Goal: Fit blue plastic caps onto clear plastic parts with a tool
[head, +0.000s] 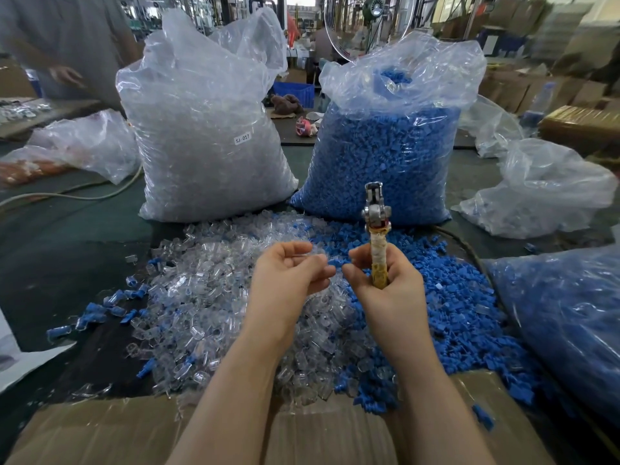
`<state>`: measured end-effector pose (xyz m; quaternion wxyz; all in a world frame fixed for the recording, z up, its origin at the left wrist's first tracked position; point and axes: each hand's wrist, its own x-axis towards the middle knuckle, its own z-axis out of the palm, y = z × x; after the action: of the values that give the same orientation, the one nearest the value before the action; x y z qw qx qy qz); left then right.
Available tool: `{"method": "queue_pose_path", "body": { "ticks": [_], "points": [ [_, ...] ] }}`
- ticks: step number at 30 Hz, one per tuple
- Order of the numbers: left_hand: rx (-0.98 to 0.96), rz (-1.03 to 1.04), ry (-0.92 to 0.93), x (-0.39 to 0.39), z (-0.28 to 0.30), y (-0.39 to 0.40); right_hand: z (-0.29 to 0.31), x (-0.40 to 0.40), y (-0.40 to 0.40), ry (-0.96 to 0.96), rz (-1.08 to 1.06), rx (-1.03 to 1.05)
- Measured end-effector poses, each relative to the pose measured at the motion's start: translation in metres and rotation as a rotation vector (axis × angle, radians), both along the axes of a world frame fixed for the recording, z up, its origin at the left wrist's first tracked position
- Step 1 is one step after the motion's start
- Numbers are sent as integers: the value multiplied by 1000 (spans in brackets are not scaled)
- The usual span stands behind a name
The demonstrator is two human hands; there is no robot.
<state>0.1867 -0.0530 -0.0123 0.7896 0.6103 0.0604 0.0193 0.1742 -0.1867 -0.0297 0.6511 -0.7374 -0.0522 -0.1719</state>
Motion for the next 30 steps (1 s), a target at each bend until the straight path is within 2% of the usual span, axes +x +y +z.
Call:
{"method": "queue_pose_path", "body": {
  "ticks": [10, 19, 27, 30],
  "points": [
    [29, 51, -45, -2, 2, 0, -4, 2, 3, -65, -70, -77],
    [158, 17, -66, -4, 4, -2, -5, 2, 4, -85, -158, -178],
    [395, 30, -161, -4, 2, -9, -6, 4, 5, -59, -228, -178],
    [429, 43, -183, -4, 2, -11, -6, 5, 5, -42, -232, -185]
  ]
}}
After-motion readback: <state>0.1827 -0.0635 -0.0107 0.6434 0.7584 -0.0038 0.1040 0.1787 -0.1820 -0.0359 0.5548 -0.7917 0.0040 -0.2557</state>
